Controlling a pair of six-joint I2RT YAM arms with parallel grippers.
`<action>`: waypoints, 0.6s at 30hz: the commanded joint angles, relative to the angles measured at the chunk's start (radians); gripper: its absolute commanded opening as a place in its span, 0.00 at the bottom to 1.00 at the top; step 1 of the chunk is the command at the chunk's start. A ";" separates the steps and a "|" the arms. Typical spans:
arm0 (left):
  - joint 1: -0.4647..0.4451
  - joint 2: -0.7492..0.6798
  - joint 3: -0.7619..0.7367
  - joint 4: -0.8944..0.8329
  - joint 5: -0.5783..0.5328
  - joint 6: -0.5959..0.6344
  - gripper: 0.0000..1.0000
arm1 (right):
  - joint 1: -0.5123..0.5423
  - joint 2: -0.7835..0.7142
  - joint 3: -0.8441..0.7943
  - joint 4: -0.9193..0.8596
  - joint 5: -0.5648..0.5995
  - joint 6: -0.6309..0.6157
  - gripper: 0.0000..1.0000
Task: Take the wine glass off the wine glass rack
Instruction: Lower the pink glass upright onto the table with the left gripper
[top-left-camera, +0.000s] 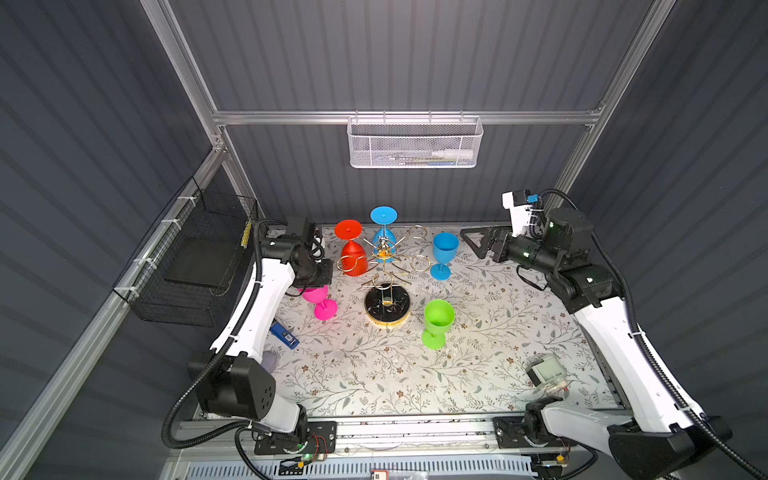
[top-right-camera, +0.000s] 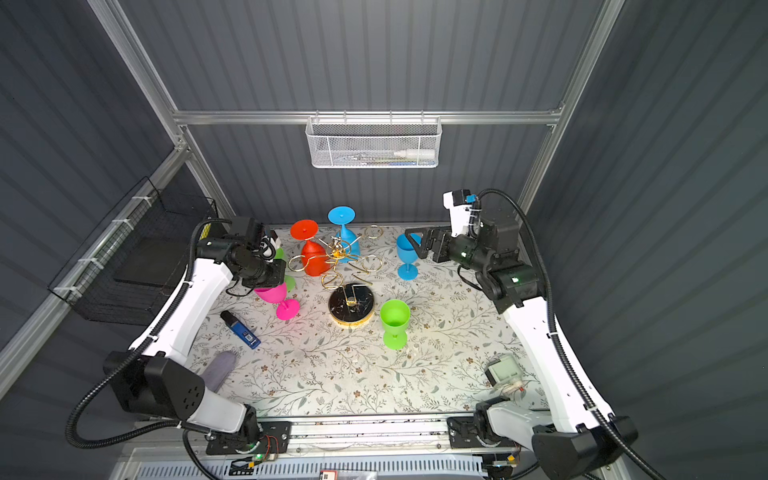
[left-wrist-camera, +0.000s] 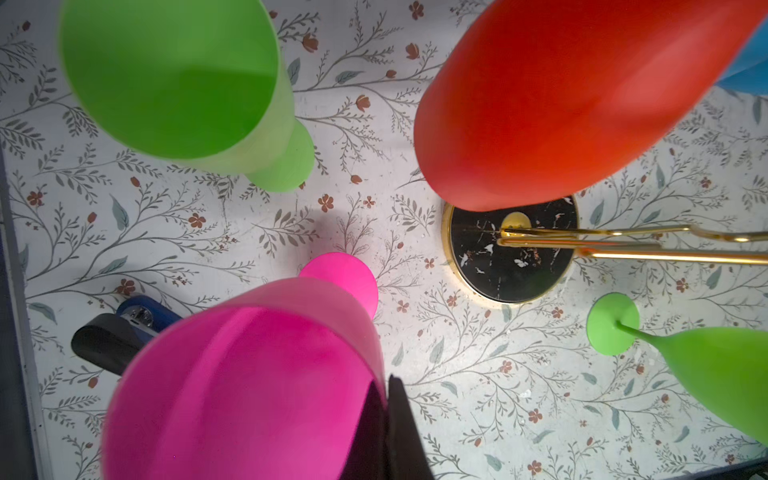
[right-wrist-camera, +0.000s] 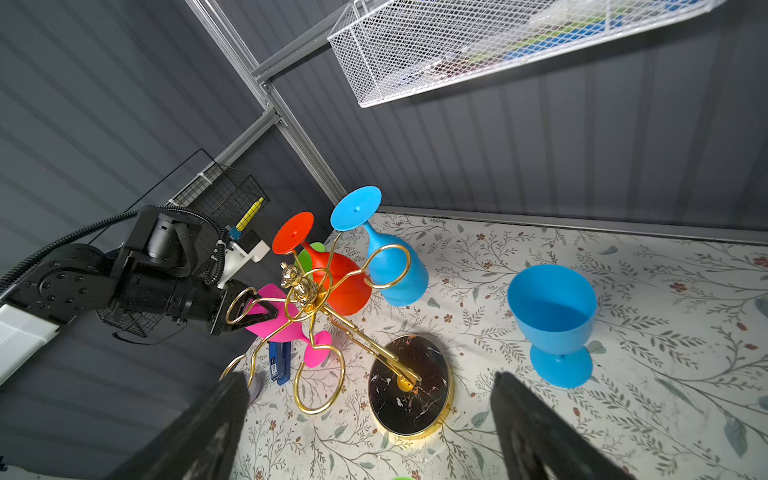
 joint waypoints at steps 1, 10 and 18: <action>0.003 0.015 -0.027 0.052 -0.004 -0.033 0.00 | -0.010 -0.017 -0.017 0.027 -0.018 0.012 0.93; 0.003 0.029 -0.095 0.179 -0.032 -0.087 0.00 | -0.025 -0.010 -0.023 0.034 -0.030 0.015 0.94; 0.003 0.067 -0.108 0.211 -0.031 -0.095 0.00 | -0.034 -0.009 -0.029 0.036 -0.034 0.018 0.94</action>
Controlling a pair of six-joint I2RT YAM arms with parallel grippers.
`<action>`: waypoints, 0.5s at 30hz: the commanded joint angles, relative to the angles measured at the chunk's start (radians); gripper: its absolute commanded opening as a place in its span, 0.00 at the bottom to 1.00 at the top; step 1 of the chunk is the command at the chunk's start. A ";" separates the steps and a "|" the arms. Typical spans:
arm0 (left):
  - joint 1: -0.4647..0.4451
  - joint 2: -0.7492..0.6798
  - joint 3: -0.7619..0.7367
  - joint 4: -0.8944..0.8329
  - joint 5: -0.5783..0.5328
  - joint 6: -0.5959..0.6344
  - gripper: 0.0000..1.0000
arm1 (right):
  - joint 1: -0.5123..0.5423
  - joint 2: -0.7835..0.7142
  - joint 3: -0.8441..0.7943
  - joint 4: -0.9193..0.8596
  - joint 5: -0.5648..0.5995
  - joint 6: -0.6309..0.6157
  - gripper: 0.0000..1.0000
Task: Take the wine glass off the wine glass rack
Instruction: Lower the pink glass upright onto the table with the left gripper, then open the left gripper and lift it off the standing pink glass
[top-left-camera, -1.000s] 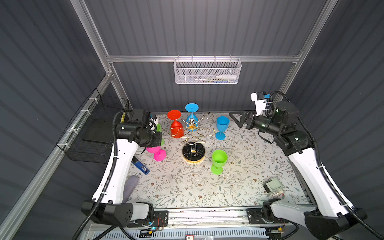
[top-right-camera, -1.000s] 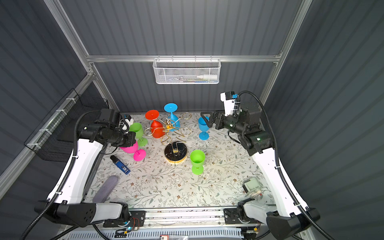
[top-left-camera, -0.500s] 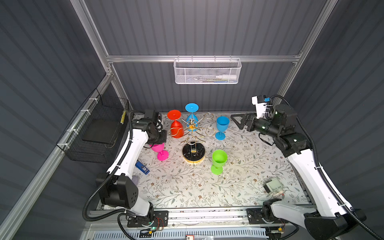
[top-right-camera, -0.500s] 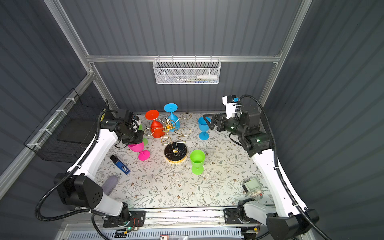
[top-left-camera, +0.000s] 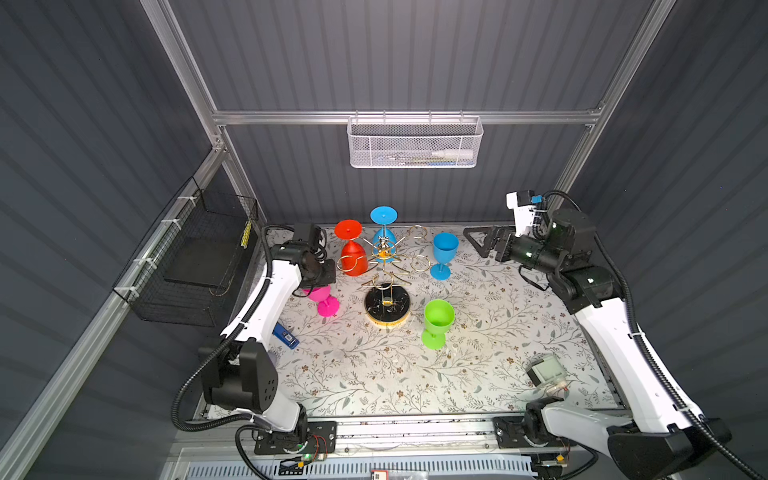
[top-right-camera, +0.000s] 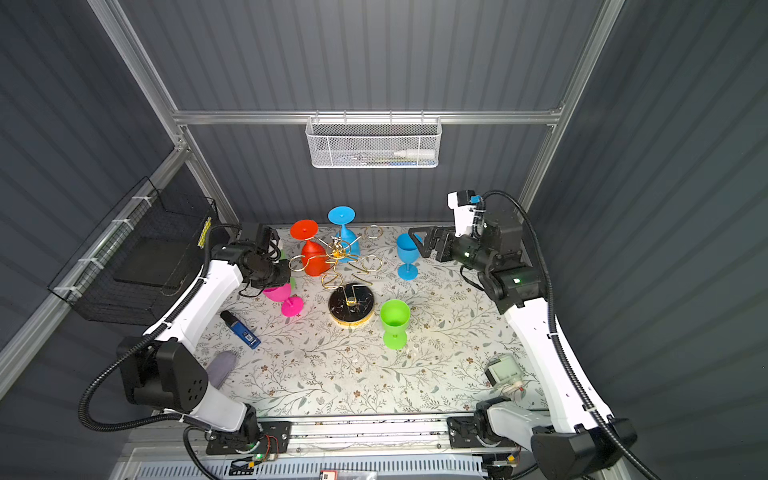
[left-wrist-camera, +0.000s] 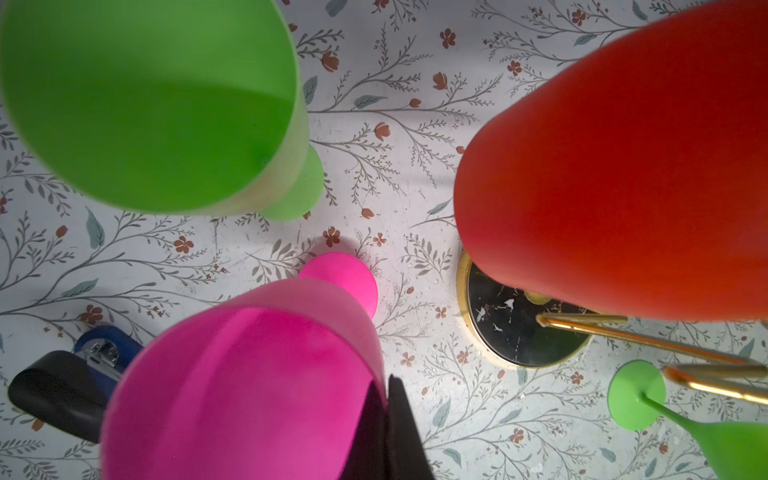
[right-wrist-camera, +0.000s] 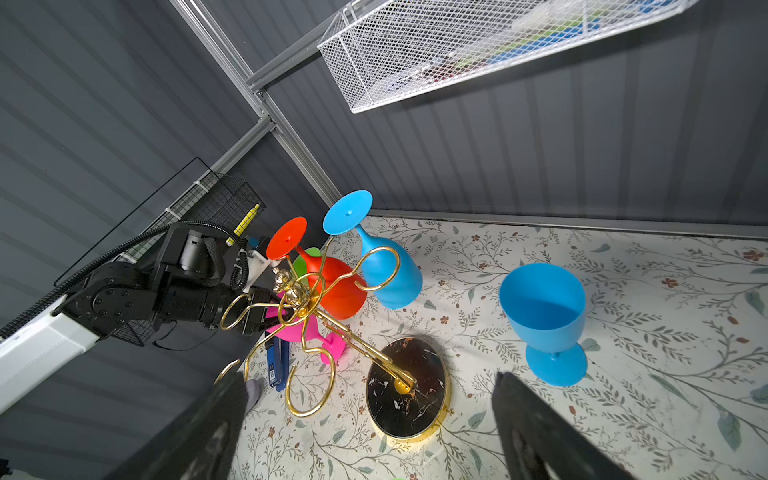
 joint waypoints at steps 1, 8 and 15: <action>0.003 0.027 -0.007 0.017 -0.001 -0.015 0.00 | -0.007 -0.006 -0.011 0.019 -0.019 0.003 0.94; 0.002 0.032 -0.047 0.023 -0.004 -0.016 0.14 | -0.012 -0.001 -0.013 0.026 -0.025 0.009 0.95; 0.002 0.007 -0.038 0.027 0.012 -0.015 0.29 | -0.015 0.004 -0.013 0.035 -0.036 0.018 0.95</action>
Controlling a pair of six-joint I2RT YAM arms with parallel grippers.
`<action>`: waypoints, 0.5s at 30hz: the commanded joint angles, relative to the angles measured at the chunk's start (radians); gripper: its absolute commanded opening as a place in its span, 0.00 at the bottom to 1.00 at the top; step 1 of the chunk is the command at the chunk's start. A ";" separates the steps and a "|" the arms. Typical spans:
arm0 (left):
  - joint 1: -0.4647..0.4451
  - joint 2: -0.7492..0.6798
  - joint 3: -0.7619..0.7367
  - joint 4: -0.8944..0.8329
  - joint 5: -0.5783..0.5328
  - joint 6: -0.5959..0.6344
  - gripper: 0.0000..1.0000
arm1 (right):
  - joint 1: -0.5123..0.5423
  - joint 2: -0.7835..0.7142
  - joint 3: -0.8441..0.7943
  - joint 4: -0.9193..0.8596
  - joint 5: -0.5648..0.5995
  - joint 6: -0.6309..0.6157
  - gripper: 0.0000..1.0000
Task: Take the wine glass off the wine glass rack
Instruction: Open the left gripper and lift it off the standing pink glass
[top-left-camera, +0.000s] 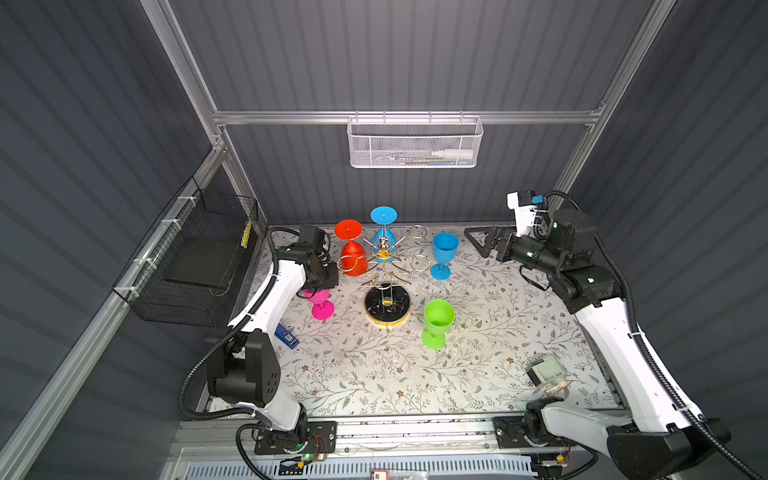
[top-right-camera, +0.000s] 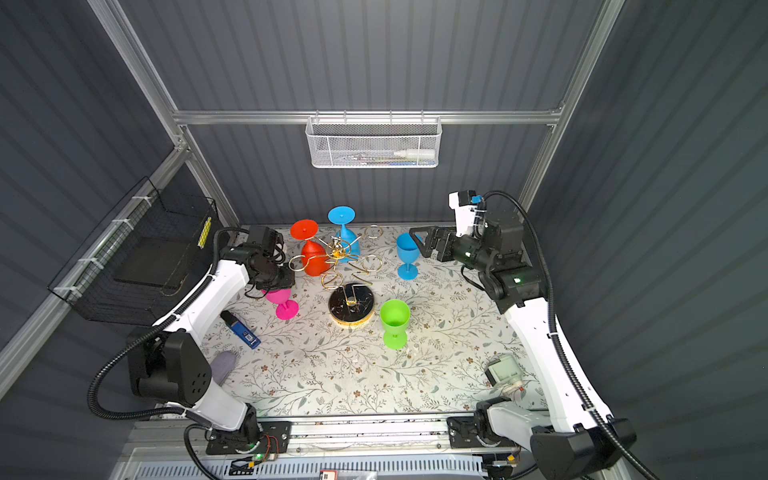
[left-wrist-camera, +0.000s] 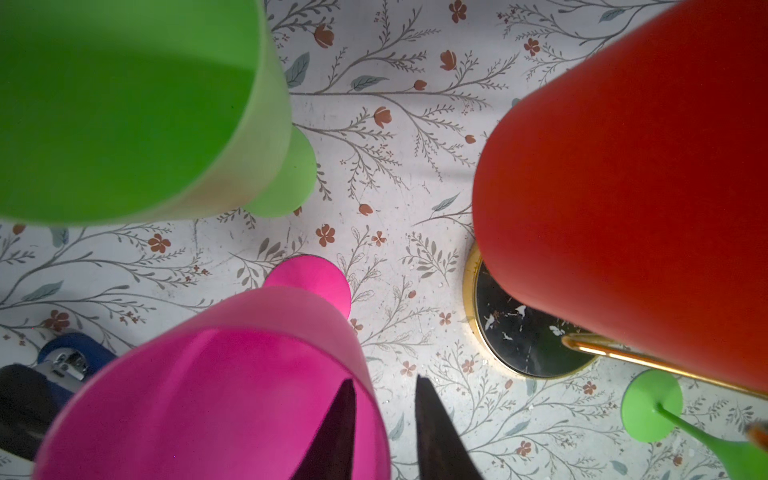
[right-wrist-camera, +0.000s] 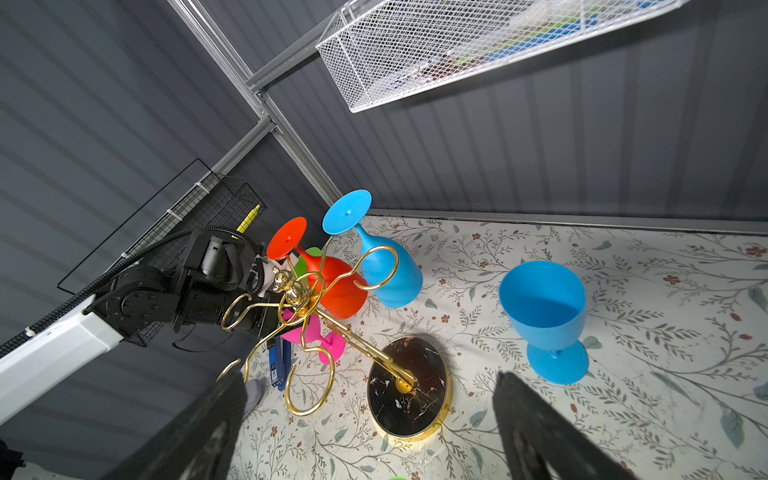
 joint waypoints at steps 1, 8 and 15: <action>0.001 -0.028 -0.001 -0.006 0.011 -0.002 0.30 | -0.005 0.005 -0.009 0.031 -0.021 0.008 0.95; 0.001 -0.101 0.007 0.016 0.024 -0.007 0.42 | -0.008 0.006 -0.004 0.031 -0.024 0.011 0.95; 0.002 -0.163 0.010 0.010 0.053 0.000 0.42 | -0.010 0.006 -0.005 0.039 -0.032 0.019 0.95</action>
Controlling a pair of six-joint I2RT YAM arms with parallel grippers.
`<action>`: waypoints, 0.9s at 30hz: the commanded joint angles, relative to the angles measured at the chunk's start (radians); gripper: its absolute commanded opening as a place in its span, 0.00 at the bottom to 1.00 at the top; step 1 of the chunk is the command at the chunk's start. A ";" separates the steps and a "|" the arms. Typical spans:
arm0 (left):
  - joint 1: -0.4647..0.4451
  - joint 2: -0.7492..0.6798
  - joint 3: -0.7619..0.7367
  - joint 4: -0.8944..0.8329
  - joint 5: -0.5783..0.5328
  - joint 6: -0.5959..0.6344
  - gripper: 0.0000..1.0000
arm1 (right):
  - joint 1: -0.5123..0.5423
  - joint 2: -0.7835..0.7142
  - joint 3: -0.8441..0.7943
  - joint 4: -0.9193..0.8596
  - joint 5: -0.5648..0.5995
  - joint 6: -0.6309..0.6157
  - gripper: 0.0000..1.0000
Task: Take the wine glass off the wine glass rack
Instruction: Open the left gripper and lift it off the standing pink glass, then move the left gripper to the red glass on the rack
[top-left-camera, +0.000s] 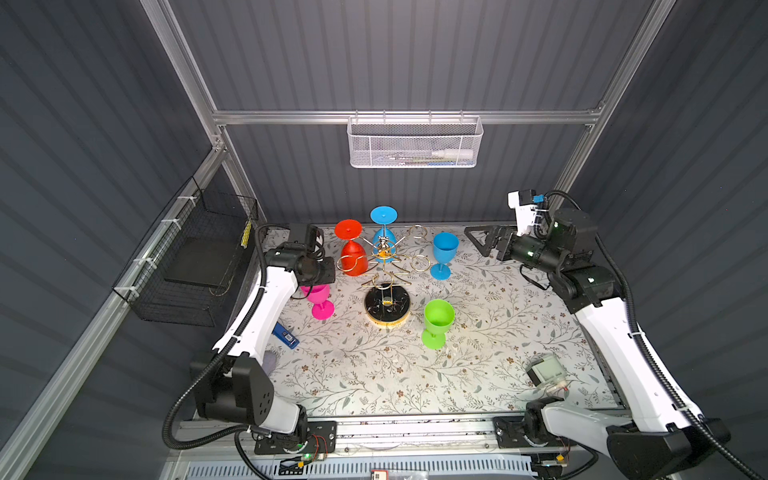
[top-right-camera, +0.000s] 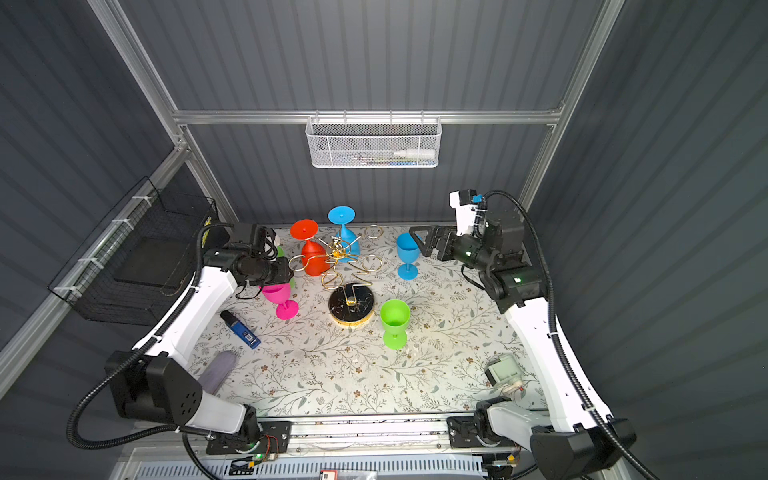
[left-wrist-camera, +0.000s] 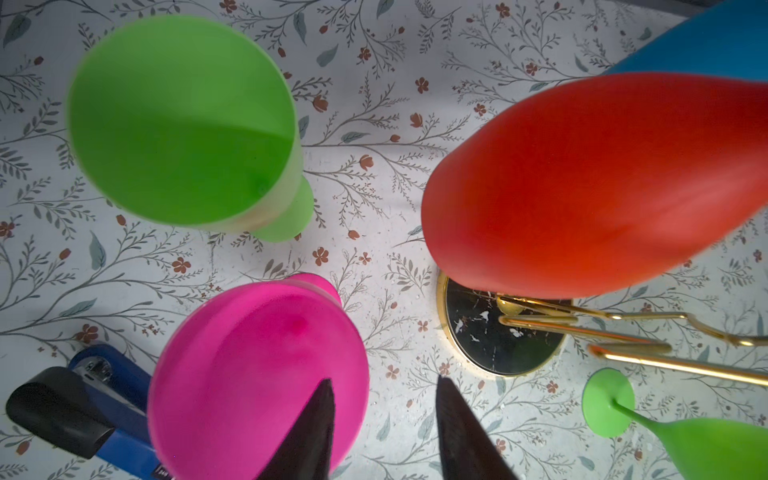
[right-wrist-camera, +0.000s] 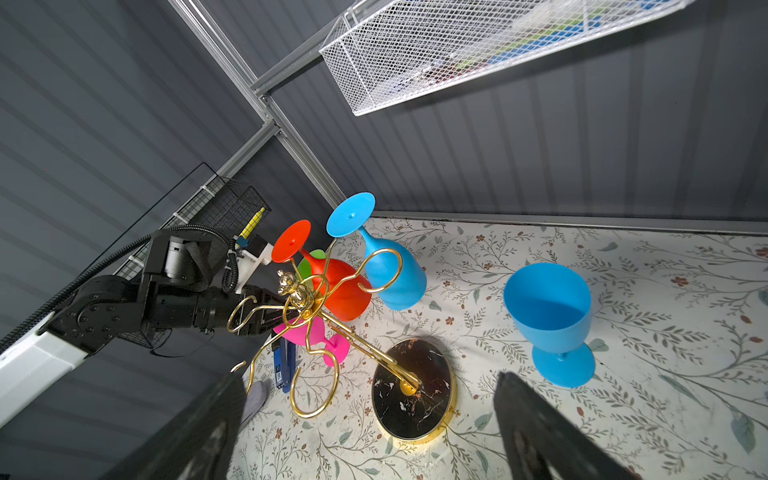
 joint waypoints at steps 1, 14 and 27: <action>0.003 -0.041 0.029 -0.010 0.026 0.001 0.43 | -0.006 0.007 -0.003 0.028 -0.020 0.007 0.95; 0.130 -0.231 0.030 0.176 0.225 -0.137 0.57 | -0.006 -0.009 -0.008 0.024 -0.024 0.007 0.96; 0.135 -0.054 0.065 0.398 0.538 -0.272 0.58 | -0.008 -0.039 -0.032 0.029 -0.022 0.008 0.95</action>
